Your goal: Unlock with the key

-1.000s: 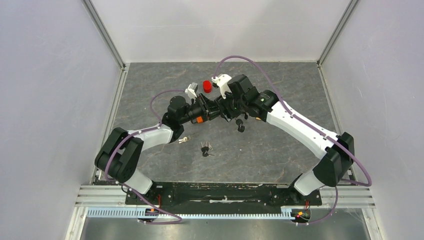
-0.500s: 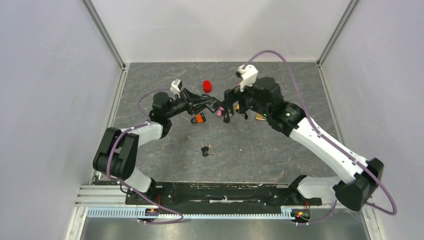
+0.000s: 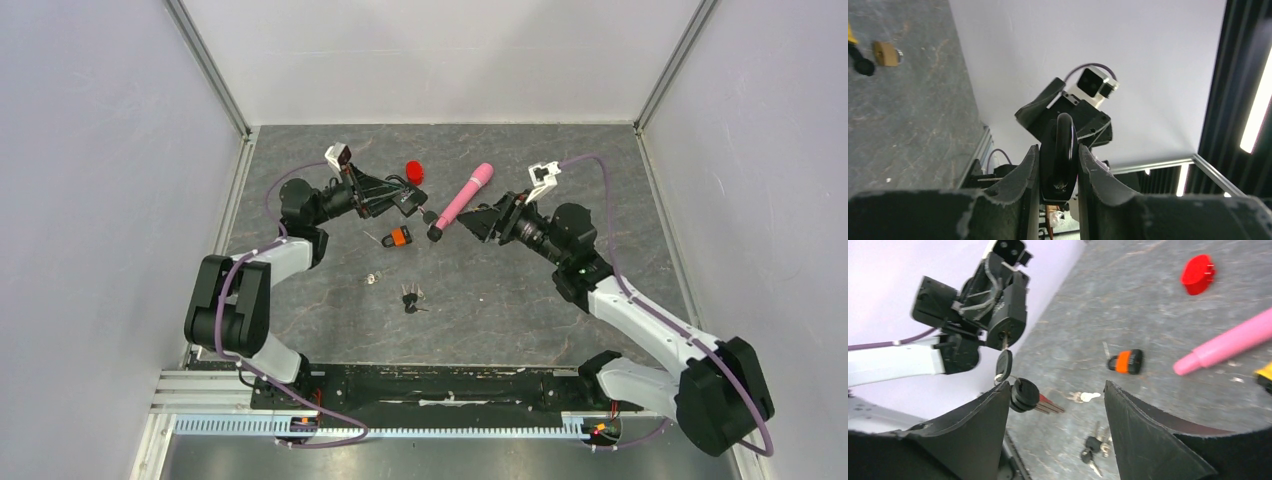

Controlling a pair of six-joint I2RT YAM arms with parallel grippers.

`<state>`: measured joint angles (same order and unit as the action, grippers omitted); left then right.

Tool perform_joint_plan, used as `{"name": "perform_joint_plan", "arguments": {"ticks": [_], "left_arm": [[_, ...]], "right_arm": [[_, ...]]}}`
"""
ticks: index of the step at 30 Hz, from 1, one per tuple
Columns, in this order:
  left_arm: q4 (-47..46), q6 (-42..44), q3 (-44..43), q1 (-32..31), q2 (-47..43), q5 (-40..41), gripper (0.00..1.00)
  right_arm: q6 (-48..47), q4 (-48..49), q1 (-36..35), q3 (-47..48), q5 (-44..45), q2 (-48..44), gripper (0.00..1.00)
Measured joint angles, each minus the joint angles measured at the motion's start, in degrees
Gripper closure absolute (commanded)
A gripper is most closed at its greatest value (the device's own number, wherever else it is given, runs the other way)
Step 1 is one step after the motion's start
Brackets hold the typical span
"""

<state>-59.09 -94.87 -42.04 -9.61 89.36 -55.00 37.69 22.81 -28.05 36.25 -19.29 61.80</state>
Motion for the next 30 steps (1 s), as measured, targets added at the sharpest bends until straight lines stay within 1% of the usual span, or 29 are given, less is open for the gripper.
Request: {"name": "perform_joint_plan", "arguments": {"ticks": [3,5,11,19,30], "left_arm": [[-5.6,-4.0,0.0,-0.1,0.6,-0.7,0.98],[-8.5,-6.0,0.0,-0.3,1.0,-0.7,0.98],[-11.8,-8.6,0.1,-0.8,1.0,-0.7,0.98],[-11.7,-8.6,0.2,-1.8,1.0,-0.7,0.98],[-11.7,-8.6,0.2,-2.5,0.6,-0.6,0.98]], "right_arm": [[4.4,6.7,-1.5,-0.5,-1.6,2.5,0.31],[6.2,10.2,-3.2,-0.4,-2.0,3.7,0.33],[9.7,16.5,-6.5,-0.3,-2.8,5.9,0.45],[11.4,18.8,-8.5,1.1,-2.7,7.6,0.60],[11.9,19.1,-9.0,2.3,-2.6,8.7,0.73]]}}
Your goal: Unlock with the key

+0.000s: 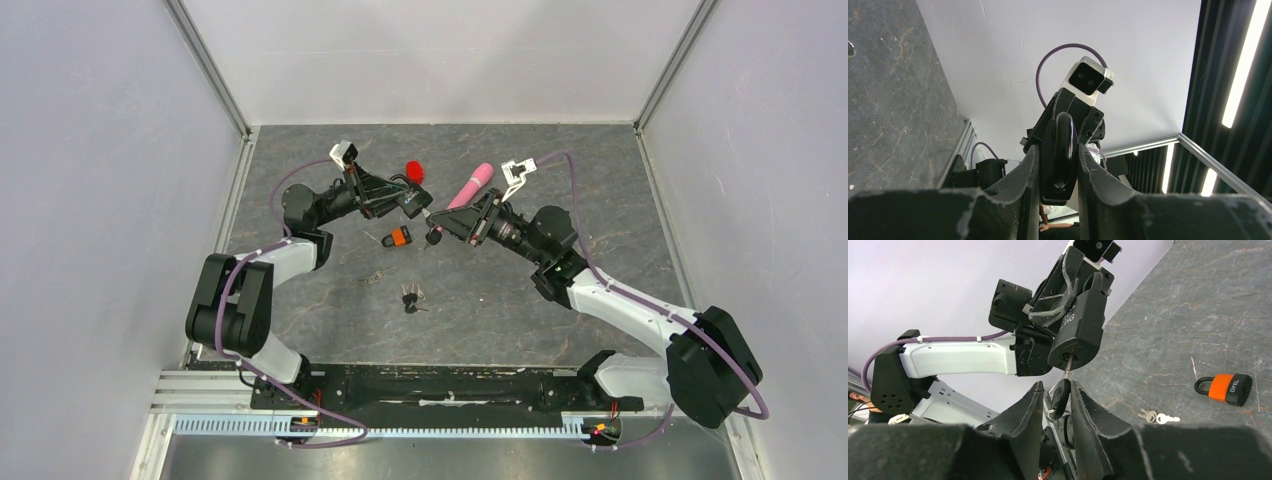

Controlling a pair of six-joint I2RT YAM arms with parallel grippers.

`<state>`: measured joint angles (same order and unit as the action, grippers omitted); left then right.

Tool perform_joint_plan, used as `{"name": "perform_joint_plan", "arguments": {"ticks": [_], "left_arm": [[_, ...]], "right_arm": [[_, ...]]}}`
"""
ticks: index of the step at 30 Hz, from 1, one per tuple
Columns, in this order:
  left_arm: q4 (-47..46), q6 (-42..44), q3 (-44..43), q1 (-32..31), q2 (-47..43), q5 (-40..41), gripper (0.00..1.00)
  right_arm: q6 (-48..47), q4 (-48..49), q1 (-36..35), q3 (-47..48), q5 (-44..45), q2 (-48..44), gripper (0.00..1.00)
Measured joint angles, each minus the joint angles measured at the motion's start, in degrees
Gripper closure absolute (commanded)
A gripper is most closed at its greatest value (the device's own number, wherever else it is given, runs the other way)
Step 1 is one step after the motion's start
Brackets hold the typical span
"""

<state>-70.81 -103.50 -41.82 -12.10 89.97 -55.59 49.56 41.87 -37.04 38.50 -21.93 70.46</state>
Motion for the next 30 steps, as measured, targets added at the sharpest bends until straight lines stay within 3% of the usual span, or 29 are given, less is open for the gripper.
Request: {"name": "perform_joint_plan", "arguments": {"ticks": [3,7,30], "left_arm": [[0.0,0.0,0.0,-0.3,-0.2,0.0,0.98],[0.0,0.0,0.0,-0.7,-0.5,0.2,0.98],[-2.3,1.7,0.6,-1.5,-1.2,0.6,0.98]], "right_arm": [[0.0,-0.4,0.0,0.3,0.1,0.2,0.75],[0.0,-0.8,-0.3,0.6,0.4,0.4,1.00],[-0.5,-18.5,-0.4,4.5,2.7,-5.3,1.00]]}}
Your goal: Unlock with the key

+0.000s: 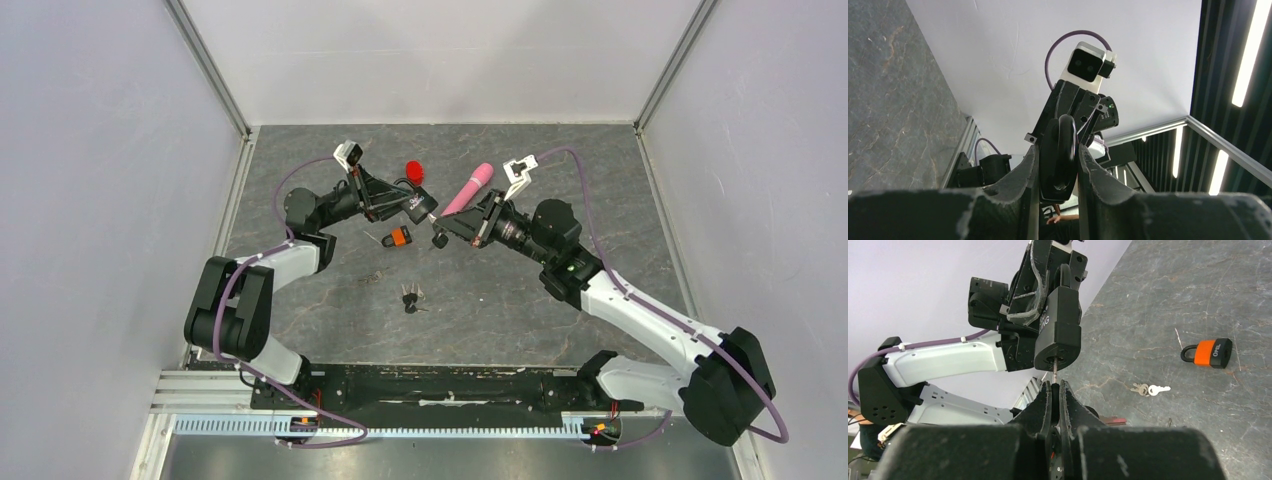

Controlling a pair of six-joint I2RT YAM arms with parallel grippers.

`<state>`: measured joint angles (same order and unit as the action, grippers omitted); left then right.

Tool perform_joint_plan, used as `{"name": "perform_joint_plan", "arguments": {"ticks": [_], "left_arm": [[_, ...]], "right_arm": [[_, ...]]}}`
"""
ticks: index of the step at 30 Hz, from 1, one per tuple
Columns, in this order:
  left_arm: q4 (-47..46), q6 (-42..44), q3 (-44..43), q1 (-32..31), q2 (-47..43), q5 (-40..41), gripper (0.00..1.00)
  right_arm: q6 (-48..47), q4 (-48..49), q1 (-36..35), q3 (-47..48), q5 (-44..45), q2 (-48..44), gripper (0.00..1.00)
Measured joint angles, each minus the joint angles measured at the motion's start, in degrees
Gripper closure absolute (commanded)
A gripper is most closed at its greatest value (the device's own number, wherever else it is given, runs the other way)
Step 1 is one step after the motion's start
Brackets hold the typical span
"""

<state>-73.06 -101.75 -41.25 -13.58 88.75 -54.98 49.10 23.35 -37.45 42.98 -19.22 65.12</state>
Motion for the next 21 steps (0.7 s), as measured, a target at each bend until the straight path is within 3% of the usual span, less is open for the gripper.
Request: {"name": "perform_joint_plan", "arguments": {"ticks": [14,21], "left_arm": [[-3.9,0.2,1.9,0.0,0.8,-0.4,0.98],[2.8,5.2,2.3,0.7,-2.1,-0.6,0.98]], "right_arm": [[-3.2,-3.0,-1.2,-0.9,0.4,-2.7,1.00],[-4.8,-3.9,-3.7,-0.8,3.1,-2.2,1.00]]}}
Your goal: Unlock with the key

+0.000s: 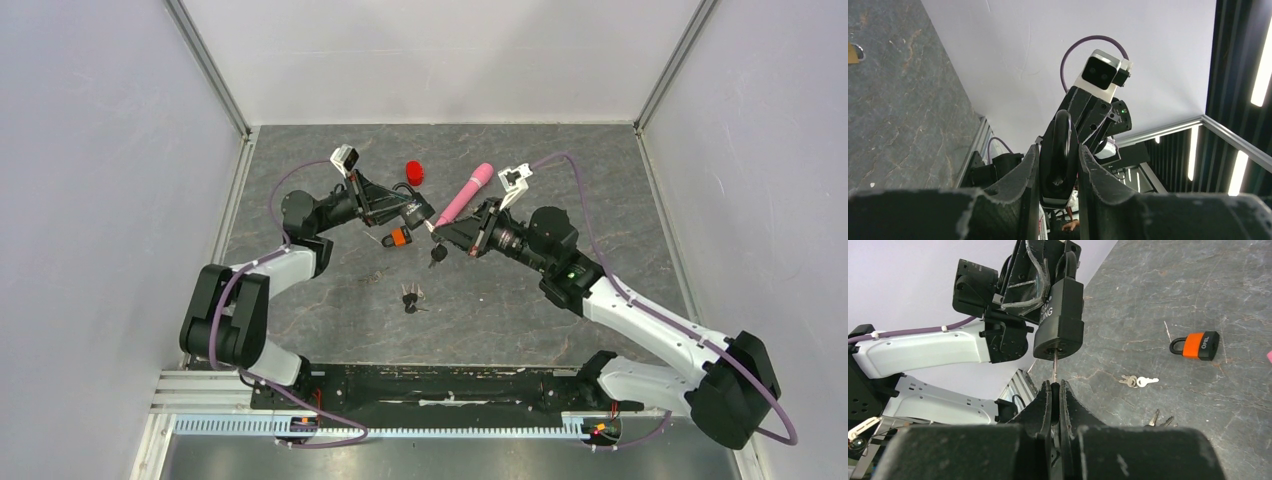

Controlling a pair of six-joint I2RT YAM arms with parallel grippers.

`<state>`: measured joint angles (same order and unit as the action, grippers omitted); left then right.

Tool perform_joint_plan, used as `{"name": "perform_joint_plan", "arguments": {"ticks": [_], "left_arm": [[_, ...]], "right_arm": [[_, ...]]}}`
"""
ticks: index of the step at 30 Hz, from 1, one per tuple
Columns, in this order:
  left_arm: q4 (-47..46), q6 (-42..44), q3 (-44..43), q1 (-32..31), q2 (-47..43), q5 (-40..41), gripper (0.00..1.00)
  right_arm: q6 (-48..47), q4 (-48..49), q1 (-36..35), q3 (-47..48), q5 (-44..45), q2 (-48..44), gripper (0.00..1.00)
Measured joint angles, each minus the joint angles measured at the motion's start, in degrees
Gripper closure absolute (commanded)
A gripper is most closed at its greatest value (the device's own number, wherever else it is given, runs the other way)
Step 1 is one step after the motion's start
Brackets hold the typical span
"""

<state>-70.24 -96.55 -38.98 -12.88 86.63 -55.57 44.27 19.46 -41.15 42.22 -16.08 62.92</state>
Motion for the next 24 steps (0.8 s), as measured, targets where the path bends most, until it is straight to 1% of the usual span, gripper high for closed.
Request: {"name": "perform_joint_plan", "arguments": {"ticks": [6,8,11,13,17,20,22,24], "left_arm": [[5.0,3.7,1.1,0.0,-2.9,0.0,0.98],[7.3,5.5,1.4,1.6,-3.9,3.4,0.98],[9.7,7.1,2.6,5.0,-4.1,10.5,0.98],[11.0,7.8,3.5,6.1,-4.3,13.9,0.98],[13.3,8.5,4.3,5.8,-5.7,16.2,0.98],[11.3,7.8,4.3,5.6,-6.0,15.8,0.98],[8.1,5.3,4.3,5.6,-5.3,14.5,0.98],[2.8,1.7,4.0,5.6,-3.3,13.1,0.98]], "right_arm": [[-1.3,-3.1,-0.3,0.1,1.0,-1.9,1.00],[-0.8,-3.7,-0.3,-0.3,0.7,-3.6,1.00],[1.4,0.8,-0.3,-2.0,-0.5,-5.9,1.00],[1.8,1.5,0.1,-2.2,-0.8,-6.2,1.00],[1.9,1.4,0.5,-2.3,-1.0,-6.3,1.00],[1.8,0.9,0.7,-2.3,-1.2,-5.8,1.00],[1.8,-0.2,0.9,-2.3,-1.2,-5.5,1.00],[1.8,-1.0,1.0,-2.3,-1.2,-5.1,1.00]]}}
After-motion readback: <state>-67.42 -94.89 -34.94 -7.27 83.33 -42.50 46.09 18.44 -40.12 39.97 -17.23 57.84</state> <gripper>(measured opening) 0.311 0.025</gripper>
